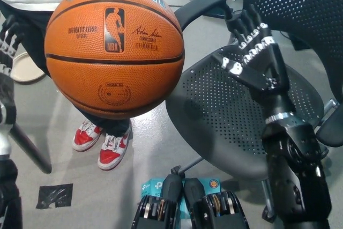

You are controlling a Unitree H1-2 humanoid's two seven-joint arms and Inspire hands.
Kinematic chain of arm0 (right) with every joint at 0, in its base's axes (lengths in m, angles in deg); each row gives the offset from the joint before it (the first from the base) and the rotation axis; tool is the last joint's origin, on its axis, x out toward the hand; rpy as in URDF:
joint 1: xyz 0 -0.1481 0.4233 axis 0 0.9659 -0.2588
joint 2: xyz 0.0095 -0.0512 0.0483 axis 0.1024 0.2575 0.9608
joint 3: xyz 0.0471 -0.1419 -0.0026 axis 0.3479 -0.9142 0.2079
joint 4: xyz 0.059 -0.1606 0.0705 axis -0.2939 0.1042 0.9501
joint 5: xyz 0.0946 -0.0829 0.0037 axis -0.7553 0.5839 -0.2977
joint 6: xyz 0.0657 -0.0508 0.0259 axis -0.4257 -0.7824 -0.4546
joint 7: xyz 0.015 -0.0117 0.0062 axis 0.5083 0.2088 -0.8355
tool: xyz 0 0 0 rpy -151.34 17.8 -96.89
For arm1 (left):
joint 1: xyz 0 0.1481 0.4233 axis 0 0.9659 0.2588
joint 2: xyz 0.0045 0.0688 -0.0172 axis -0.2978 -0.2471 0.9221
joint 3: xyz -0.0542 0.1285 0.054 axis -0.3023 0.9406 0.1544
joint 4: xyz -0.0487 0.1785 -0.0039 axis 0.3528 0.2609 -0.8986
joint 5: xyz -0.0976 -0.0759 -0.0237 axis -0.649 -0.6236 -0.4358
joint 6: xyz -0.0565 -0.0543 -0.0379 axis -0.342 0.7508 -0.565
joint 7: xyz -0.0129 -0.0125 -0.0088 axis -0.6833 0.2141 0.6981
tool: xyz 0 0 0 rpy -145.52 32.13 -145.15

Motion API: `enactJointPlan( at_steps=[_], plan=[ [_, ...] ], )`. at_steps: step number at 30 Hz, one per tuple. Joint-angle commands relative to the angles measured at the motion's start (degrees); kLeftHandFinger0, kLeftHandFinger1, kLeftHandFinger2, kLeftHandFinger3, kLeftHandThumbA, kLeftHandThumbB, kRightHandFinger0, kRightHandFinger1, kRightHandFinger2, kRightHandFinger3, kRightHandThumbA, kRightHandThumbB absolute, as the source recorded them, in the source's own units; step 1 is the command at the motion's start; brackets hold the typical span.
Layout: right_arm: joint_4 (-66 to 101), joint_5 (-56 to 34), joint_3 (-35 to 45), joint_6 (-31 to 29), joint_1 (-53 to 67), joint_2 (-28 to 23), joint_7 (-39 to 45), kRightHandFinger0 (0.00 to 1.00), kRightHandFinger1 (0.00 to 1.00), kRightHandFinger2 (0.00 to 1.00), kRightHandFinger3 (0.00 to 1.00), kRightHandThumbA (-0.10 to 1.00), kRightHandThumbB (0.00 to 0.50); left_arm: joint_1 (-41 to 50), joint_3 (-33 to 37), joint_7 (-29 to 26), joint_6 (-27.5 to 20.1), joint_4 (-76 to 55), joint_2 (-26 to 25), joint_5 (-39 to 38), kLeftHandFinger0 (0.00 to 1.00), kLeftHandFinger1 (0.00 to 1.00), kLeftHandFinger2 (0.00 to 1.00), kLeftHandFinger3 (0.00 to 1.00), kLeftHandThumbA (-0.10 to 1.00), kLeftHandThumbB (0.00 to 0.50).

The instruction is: The robot grabs the basketball from a person using both hands and then drops it on the black chair in the front

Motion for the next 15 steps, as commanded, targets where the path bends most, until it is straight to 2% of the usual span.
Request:
enactJointPlan(
  at_steps=[1,3,6,9,10,12,13,15],
  plan=[
    [-1.1,-3.5,0.0,-2.0,-4.3,1.2,3.9,1.00,1.00,1.00,1.00,1.00,0.281,-1.8,0.9,-0.9,0.4,-1.9,-0.3,2.7,1.00,1.00,1.00,1.00,1.00,0.197],
    [-1.6,-2.7,-0.3,-2.2,-5.2,1.6,3.5,1.00,1.00,1.00,1.00,1.00,0.296,-2.0,1.4,-1.0,-0.2,-1.8,0.1,3.2,1.00,1.00,1.00,1.00,1.00,0.187],
    [-1.9,-2.4,-0.3,-1.9,-6.4,2.4,3.1,1.00,1.00,1.00,1.00,1.00,0.345,-2.3,2.0,-0.6,-0.9,-1.3,0.3,3.3,1.00,1.00,1.00,1.00,1.00,0.180],
    [-2.0,-2.3,-0.2,-1.9,-6.4,2.5,3.2,1.00,1.00,1.00,1.00,1.00,0.348,-2.3,2.1,-0.7,-0.9,-1.3,0.2,3.4,1.00,1.00,1.00,1.00,1.00,0.179],
    [-0.3,-3.4,-0.7,-1.1,-6.4,3.1,4.2,1.00,1.00,1.00,1.00,1.00,0.375,-2.4,2.5,-0.8,-0.9,-1.2,0.4,4.2,1.00,1.00,1.00,1.00,1.00,0.173],
    [-0.2,-3.5,-0.7,-1.0,-6.4,3.2,4.4,1.00,1.00,1.00,1.00,1.00,0.388,-2.5,2.5,-0.9,-0.9,-1.2,0.4,4.3,1.00,1.00,1.00,1.00,1.00,0.173],
    [1.4,-3.8,-1.0,-0.9,-6.2,3.3,4.7,1.00,1.00,1.00,1.00,1.00,0.410,-2.1,2.9,-0.9,-0.5,-1.3,0.3,5.7,1.00,1.00,1.00,1.00,1.00,0.176],
    [1.5,-3.8,-1.0,-0.9,-6.2,3.3,4.7,1.00,1.00,1.00,1.00,1.00,0.414,-2.1,2.9,-0.9,-0.5,-1.3,0.3,5.7,1.00,1.00,1.00,1.00,1.00,0.175]
  ],
)
